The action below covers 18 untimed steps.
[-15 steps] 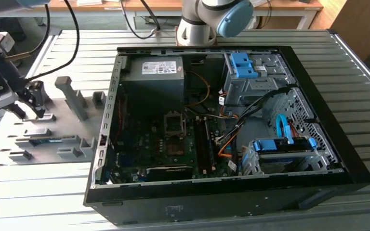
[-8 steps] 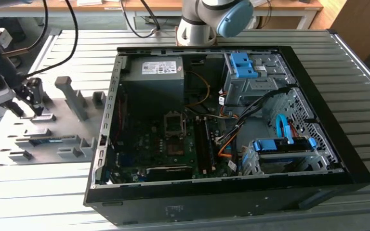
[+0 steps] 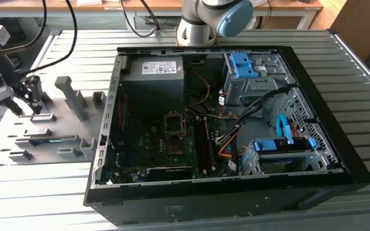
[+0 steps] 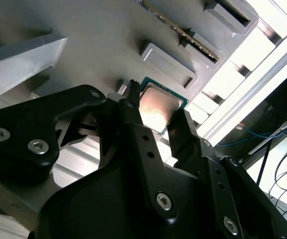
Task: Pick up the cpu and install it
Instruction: 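Pick up the cpu and move it towards the insertion slot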
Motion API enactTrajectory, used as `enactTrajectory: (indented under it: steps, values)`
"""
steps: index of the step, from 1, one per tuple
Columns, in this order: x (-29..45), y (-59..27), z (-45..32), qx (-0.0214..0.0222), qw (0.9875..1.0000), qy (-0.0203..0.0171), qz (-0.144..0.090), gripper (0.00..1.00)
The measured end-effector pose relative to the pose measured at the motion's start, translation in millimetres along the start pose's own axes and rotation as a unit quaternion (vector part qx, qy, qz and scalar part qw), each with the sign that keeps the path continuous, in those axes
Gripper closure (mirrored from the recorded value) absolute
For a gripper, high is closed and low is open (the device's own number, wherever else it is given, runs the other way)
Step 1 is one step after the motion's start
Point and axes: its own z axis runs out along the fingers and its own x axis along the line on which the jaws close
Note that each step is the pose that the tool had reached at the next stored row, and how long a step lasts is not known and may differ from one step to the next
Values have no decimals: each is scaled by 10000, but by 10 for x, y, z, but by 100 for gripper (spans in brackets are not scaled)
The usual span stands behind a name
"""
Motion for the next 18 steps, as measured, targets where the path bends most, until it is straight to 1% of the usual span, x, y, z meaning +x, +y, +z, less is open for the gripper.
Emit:
enactTrajectory:
  steps: [18]
  values:
    - [-3,-2,-122,0,10000,0,0,53]
